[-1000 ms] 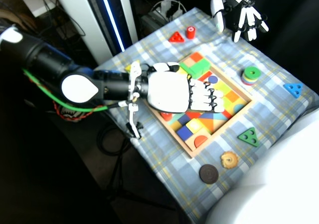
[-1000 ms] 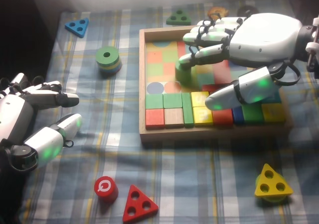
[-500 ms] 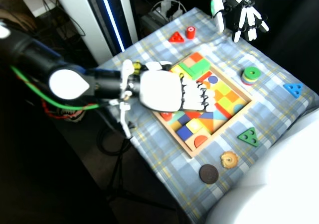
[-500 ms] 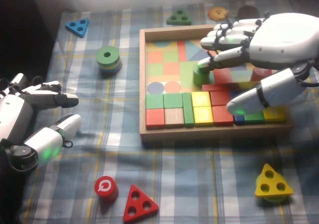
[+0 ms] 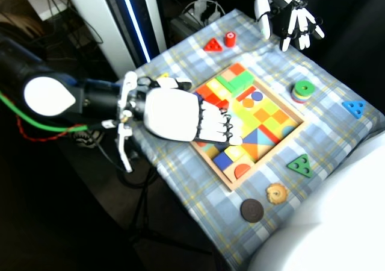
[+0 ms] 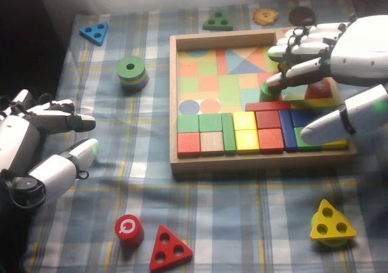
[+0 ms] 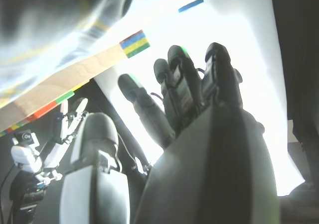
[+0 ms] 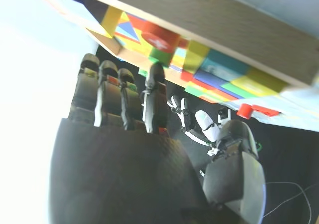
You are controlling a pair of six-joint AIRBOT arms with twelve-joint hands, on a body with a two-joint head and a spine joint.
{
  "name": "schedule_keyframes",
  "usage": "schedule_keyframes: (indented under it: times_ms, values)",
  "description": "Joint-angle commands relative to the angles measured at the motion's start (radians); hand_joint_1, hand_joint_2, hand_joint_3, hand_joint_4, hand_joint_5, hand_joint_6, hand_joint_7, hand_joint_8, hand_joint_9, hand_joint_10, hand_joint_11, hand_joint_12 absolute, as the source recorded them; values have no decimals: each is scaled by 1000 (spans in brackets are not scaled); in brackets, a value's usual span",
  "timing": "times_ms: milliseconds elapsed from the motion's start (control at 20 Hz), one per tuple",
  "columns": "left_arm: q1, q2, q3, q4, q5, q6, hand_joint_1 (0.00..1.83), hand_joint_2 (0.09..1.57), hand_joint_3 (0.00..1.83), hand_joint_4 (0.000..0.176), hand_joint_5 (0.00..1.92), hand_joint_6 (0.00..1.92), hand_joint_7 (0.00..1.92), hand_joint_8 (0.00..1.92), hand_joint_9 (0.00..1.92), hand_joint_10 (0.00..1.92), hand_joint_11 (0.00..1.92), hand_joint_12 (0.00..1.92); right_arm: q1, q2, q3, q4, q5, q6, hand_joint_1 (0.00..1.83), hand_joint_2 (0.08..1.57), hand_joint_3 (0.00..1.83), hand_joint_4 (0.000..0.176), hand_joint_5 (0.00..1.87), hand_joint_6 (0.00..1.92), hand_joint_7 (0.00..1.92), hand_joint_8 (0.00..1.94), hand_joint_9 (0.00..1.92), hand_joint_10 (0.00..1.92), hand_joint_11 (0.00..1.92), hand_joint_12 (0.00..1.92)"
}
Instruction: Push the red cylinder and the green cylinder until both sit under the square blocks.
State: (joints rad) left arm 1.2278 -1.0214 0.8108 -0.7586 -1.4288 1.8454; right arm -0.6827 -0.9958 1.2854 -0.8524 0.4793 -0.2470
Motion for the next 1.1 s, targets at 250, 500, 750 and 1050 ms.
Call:
schedule_keyframes:
  times_ms: [250, 500, 750, 1050]
  values:
    - [-8, 8, 0, 40, -117, -7, 634, 1262, 3, 15, 910, 0, 498, 0, 388, 0, 0, 0, -22, 28, -15, 55, 48, -1, 0, 941, 0, 150, 336, 0, 0, 0, 0, 0, 0, 0]
    - [-8, 8, -1, 38, -116, -7, 599, 1266, 5, 3, 921, 2, 498, 2, 390, 6, 0, 0, -30, 43, -18, 61, 41, -1, 0, 912, 0, 175, 321, 0, 0, 0, 0, 0, 0, 0]
    - [-8, 12, 0, 38, -112, -7, 663, 1257, 0, 15, 915, 0, 502, 1, 399, 7, 0, 0, -35, 75, -33, 67, 33, -1, 0, 882, 0, 176, 311, 4, 0, 0, 0, 0, 0, 0]
    - [-7, 11, 0, 34, -109, -7, 678, 1257, 0, 0, 938, 6, 512, 5, 409, 8, 0, 0, -42, 78, -37, 110, 31, -33, 0, 884, 0, 176, 321, 5, 0, 0, 0, 0, 0, 0]
